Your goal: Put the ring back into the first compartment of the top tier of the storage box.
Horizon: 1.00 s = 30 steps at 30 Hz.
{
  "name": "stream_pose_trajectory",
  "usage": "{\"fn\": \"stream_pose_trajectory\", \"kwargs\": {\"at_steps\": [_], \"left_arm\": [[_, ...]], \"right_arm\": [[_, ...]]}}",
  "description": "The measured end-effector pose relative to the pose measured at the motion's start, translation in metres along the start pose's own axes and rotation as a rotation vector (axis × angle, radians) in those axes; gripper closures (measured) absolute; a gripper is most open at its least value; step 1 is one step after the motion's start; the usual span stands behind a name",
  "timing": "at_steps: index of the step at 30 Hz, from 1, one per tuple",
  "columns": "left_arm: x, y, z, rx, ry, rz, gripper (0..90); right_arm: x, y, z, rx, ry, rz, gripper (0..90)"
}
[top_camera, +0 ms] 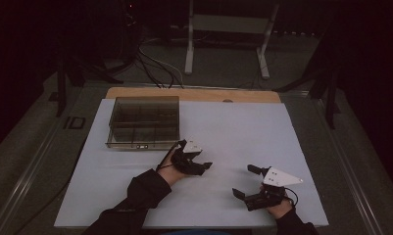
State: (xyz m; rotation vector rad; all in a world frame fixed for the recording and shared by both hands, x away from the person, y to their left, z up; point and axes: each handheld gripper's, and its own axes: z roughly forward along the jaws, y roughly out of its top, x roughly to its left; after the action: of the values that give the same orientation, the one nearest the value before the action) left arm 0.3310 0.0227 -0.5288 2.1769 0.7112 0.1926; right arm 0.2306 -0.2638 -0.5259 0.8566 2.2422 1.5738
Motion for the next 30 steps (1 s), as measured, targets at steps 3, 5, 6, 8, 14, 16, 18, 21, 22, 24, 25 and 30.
{"fn": "stream_pose_trajectory", "kwargs": {"at_steps": [3, 5, 6, 8, 14, 16, 18, 21, 22, 24, 25, 30], "left_arm": [[0.001, 0.0, 0.002, 0.015, 0.006, -0.023, 43.4], [0.002, 0.0, 0.003, 0.02, 0.005, -0.027, 45.8], [0.001, 0.0, 0.004, 0.024, 0.014, -0.025, 47.6], [0.001, 0.0, 0.005, 0.029, 0.011, -0.034, 49.5], [0.001, -0.002, 0.01, 0.061, 0.021, -0.041, 60.5], [0.002, -0.003, 0.012, 0.067, 0.019, -0.044, 64.2], [0.001, -0.004, 0.015, 0.077, 0.021, -0.042, 67.7], [0.001, -0.005, 0.017, 0.091, 0.023, -0.035, 70.3], [0.001, -0.005, 0.017, 0.091, 0.023, -0.035, 71.7], [0.001, -0.006, 0.02, 0.099, 0.034, -0.032, 72.8], [0.001, -0.006, 0.021, 0.101, 0.032, -0.037, 74.0], [0.001, -0.005, 0.022, 0.101, 0.04, -0.037, 77.5]], "right_arm": [[0.0, 0.0, 0.0, 0.0, 0.001, 0.0, 0.0], [0.0, 0.0, 0.0, 0.001, 0.0, 0.0, 0.0], [0.0, 0.0, 0.0, 0.001, 0.0, 0.0, 0.0], [0.0, 0.0, 0.0, 0.001, 0.001, 0.0, 0.0], [0.0, 0.0, 0.0, 0.002, 0.001, -0.001, 0.0], [0.0, 0.0, 0.0, 0.003, 0.002, -0.001, 0.0], [0.0, 0.0, 0.0, 0.003, 0.001, -0.002, 0.0], [0.0, 0.0, 0.0, 0.003, 0.001, -0.001, 0.0], [0.0, 0.0, 0.0, 0.003, 0.001, -0.001, 0.0], [0.0, 0.0, 0.0, 0.004, 0.001, -0.002, 0.0], [0.0, 0.0, 0.0, 0.004, 0.001, -0.002, 0.0], [0.0, 0.0, 0.0, 0.006, 0.0, -0.003, 0.0]]}}
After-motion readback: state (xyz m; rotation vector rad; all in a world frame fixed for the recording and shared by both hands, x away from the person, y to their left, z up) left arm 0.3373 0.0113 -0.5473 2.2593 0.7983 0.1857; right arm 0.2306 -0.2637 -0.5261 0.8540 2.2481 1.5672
